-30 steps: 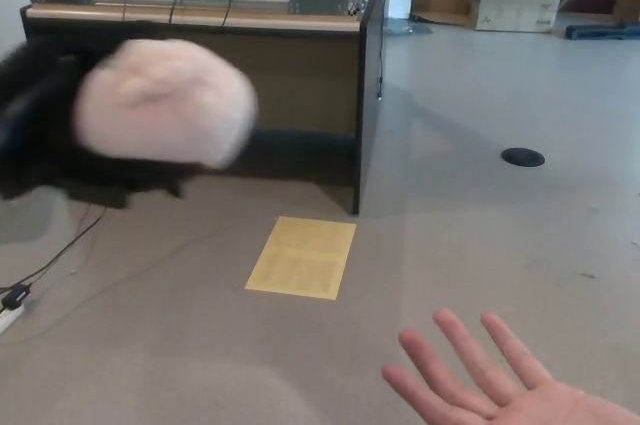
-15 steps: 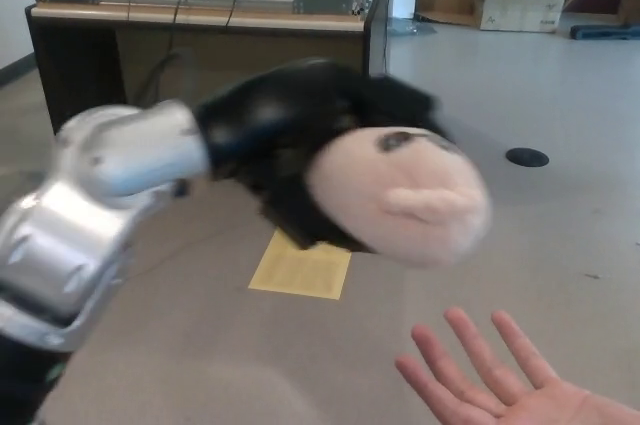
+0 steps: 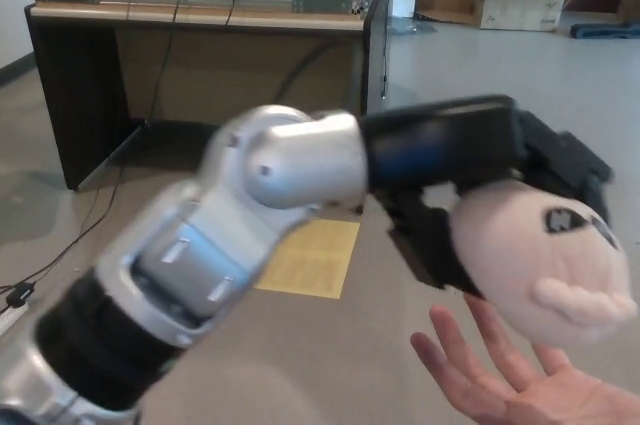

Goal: The robot extends its left hand to pick up an emotional support dumpling from the palm of a person and brings its hand down by its side. Then it extends its arm again to hand the dumpling back to the person.

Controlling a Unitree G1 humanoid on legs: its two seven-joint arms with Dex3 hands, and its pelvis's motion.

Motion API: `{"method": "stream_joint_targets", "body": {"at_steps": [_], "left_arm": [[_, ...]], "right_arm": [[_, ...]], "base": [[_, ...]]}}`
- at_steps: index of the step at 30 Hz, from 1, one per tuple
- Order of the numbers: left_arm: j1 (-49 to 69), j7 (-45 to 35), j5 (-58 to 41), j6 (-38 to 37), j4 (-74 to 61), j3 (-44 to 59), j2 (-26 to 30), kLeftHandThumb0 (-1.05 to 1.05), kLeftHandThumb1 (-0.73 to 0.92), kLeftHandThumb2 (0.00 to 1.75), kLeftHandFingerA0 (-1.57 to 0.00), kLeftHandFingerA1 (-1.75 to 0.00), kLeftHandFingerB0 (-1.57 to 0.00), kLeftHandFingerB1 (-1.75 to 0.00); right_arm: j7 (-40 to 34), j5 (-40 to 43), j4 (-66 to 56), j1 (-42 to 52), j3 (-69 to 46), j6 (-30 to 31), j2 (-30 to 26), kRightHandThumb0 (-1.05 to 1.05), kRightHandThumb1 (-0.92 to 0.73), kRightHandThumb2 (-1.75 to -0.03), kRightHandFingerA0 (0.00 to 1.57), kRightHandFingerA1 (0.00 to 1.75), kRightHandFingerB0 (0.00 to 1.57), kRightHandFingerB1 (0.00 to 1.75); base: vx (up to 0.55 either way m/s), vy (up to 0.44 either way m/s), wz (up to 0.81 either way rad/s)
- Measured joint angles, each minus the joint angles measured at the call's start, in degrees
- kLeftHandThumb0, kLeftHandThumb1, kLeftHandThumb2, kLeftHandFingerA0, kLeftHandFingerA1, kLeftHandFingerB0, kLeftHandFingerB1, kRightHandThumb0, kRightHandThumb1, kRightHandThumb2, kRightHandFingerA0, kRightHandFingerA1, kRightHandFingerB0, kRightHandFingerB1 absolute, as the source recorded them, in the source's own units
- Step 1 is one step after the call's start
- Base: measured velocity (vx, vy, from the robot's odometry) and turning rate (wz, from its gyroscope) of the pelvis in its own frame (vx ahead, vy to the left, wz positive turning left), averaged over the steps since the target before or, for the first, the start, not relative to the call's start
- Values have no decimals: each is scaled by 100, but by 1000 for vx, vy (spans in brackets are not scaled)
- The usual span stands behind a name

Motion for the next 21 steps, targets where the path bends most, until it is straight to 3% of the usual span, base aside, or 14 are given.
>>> {"method": "stream_joint_targets", "body": {"at_steps": [1,2,3,4,8,9,10,11,13,14,19,20,21], "left_arm": [[-10,-2,19,0,19,-23,-35,-7,57,80,-101,-130,-88,-110],[-46,-11,121,-4,89,-85,-147,-7,56,77,-102,-133,-88,-111],[-60,-11,148,-7,109,-110,-167,-7,56,77,-102,-133,-88,-111],[-96,-13,224,-11,156,-189,-224,-6,56,74,-102,-134,-89,-112],[-148,-25,507,-31,226,-407,-416,-6,56,74,-102,-134,-89,-112],[-148,-25,507,-31,226,-407,-416,-8,62,69,-79,-166,-76,-129],[-148,-31,567,-31,239,-420,-443,-8,62,69,-79,-166,-76,-129],[-145,-32,633,-35,244,-455,-461,-9,64,66,-77,-167,-73,-130],[-112,-32,755,-64,248,-553,-493,-9,64,66,-77,-167,-73,-130],[-87,-32,845,-99,256,-622,-525,-9,69,62,-84,-168,-66,-144],[19,-30,1105,-166,261,-720,-554,-9,69,62,-84,-168,-66,-144],[34,-30,1138,-172,261,-721,-555,-22,74,63,-68,-175,-56,-154],[54,-30,1178,-200,262,-722,-556,-22,74,63,-68,-175,-56,-154]], "right_arm": [[9,10,0,-6,-12,1,2,-52,-70,-61,93,74,73,46],[49,55,7,-22,-49,2,5,-52,-69,-61,79,75,52,37],[58,63,10,-25,-56,1,5,-52,-69,-61,79,75,52,37],[73,75,24,-36,-70,1,5,-50,-69,-61,80,87,54,37],[96,85,49,-102,-93,-11,4,-50,-69,-61,80,87,54,37],[96,85,49,-102,-93,-11,4,-43,-68,-60,85,98,77,60],[97,85,52,-112,-98,-15,4,-43,-68,-60,85,98,77,60],[77,60,35,-119,-54,-8,-6,-41,-69,-60,82,88,70,51],[7,-43,-30,-144,93,34,-26,-41,-69,-60,82,88,70,51],[-55,-116,-53,-171,178,63,-31,-47,-69,-61,61,50,56,38],[-426,-588,-102,-250,742,190,-193,-47,-69,-61,61,50,56,38],[-478,-646,-103,-257,803,208,-214,-47,-69,-61,61,50,56,38],[-544,-716,-104,-264,862,230,-237,-47,-69,-61,61,50,56,38]], "base": [[0,0,0],[0,0,0],[0,0,0],[0,0,0],[0,0,0],[0,0,0],[0,0,0],[0,0,0],[0,0,0],[0,0,0],[0,0,0],[0,0,0],[0,0,0]]}}
